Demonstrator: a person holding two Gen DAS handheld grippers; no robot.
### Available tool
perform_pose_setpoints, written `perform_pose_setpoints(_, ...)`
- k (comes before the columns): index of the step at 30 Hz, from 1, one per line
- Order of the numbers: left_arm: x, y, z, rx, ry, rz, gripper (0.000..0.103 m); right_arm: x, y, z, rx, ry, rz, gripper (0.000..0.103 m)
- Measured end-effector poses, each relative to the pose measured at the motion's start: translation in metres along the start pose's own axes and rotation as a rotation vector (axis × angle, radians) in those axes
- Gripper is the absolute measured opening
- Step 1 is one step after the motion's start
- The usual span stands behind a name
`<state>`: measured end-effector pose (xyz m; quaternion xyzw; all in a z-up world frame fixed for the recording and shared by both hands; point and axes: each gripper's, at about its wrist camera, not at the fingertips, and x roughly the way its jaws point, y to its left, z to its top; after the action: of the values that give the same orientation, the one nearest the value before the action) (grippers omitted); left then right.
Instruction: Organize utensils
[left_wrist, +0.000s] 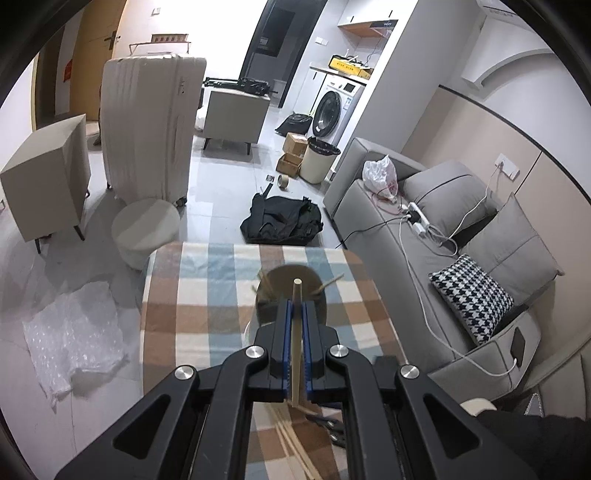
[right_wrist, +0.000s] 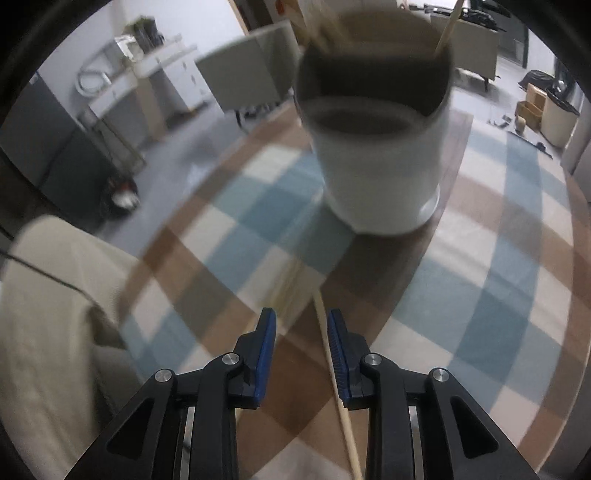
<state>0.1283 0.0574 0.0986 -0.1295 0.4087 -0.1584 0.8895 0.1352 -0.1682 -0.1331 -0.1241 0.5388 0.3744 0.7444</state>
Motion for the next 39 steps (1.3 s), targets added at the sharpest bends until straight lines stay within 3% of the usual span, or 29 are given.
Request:
perform_pose_setpoints(9,0.000,0.013,-0.024,-0.019,0.038,0.032,0.001,0.046,0.012,0.014,-0.037,0.073,-0.077,0.028)
perform_pose_setpoints(12,-0.001,0.020,-0.027,-0.043,0.041,0.039,0.001,0.047,0.015,0.018,-0.041,0.059,-0.113,0.018)
perform_pose_setpoints(13,-0.001,0.023,-0.029,-0.051,0.042,0.041,0.001,0.047,0.014,0.019,-0.036,0.055,-0.130,0.006)
perform_pose_setpoints(17,-0.002,0.025,-0.030,-0.066,0.044,0.041,0.001,0.043,0.010,0.017,-0.010,0.035,-0.130,0.005)
perform_pose_setpoints(26,-0.005,0.016,-0.025,-0.061,0.016,0.030,0.001,-0.042,-0.020,0.012,0.194,-0.235,-0.042,0.005)
perform_pose_setpoints(32,-0.008,0.004,-0.023,-0.037,-0.002,0.021,0.001,-0.100,-0.016,0.004,0.266,-0.409,0.017,0.004)
perform_pose_setpoints(39,-0.006,-0.009,-0.020,-0.004,-0.004,0.025,0.001,-0.116,-0.008,-0.003,0.289,-0.475,0.022,0.004)
